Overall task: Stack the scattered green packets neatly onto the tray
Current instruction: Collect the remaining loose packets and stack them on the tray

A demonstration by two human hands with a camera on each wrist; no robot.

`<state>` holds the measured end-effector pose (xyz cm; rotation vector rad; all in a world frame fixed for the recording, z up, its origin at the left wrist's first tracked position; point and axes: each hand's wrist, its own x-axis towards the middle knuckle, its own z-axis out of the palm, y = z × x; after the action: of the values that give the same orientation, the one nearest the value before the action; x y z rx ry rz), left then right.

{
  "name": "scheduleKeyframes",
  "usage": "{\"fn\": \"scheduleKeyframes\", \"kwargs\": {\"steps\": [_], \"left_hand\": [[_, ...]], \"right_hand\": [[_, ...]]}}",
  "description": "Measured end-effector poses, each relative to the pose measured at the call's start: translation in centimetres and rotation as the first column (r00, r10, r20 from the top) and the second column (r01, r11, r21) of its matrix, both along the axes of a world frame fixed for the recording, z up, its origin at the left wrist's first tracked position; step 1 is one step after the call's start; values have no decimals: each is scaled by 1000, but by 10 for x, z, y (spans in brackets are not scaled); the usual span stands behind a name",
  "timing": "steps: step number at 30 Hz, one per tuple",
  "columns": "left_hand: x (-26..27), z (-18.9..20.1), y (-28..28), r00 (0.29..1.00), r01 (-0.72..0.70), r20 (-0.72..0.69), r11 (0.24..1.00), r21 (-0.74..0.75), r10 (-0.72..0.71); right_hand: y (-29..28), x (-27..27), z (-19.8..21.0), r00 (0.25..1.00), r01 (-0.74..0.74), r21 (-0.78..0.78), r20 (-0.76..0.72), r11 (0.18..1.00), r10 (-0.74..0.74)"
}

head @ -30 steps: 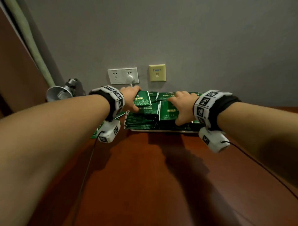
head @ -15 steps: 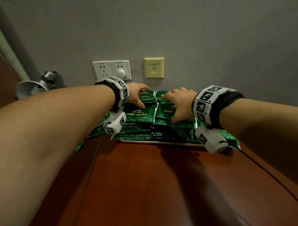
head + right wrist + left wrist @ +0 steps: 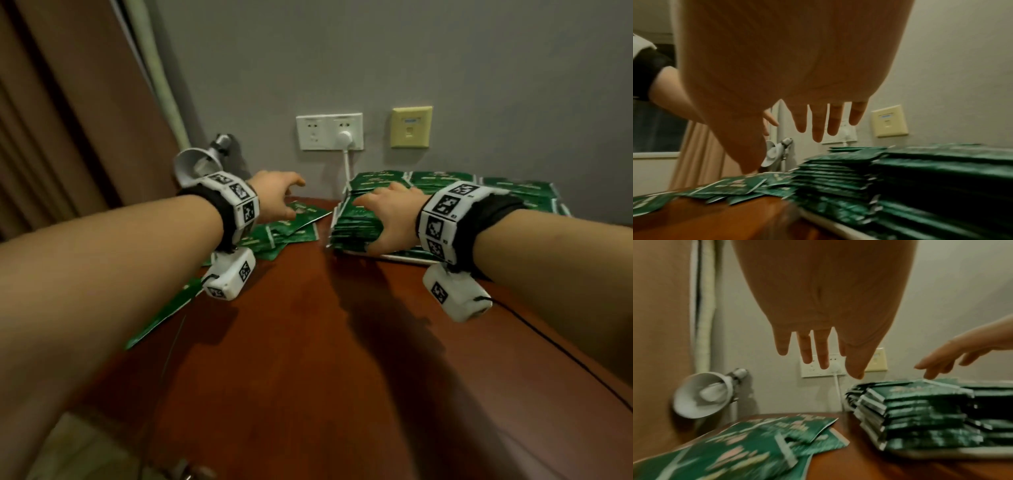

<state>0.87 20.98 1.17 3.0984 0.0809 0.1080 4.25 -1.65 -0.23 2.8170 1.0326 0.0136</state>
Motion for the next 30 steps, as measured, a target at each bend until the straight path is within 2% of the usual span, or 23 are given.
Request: {"fn": "scheduleKeyframes", "kwargs": {"steps": [6,11,16,20,23,30], "left_hand": [[-111,-48,87,969,-210,-98,967,143,225],[-154,-88,140,882,-362,-242,910,199,404],[-156,-119,171,814,-497,-301,864,82,497],[-143,-119,183,787,-532,-334,845,59,519],[-135,-118,188,775,-548,-335,834,65,536],[-134,-115,185,748,-593,-323,803,68,580]], "right_hand": [[93,-75,-42,979,-189,-33,-79,982,186],[166,-106,-78,945,-241,-34,-238,970,226],[213,-88,-80,969,-201,-95,-165,975,184],[238,-59,-80,985,-137,-268,-137,954,103],[254,-46,-82,989,-135,-355,-100,925,106],[256,-36,-89,983,-152,-315,-142,937,112]]}}
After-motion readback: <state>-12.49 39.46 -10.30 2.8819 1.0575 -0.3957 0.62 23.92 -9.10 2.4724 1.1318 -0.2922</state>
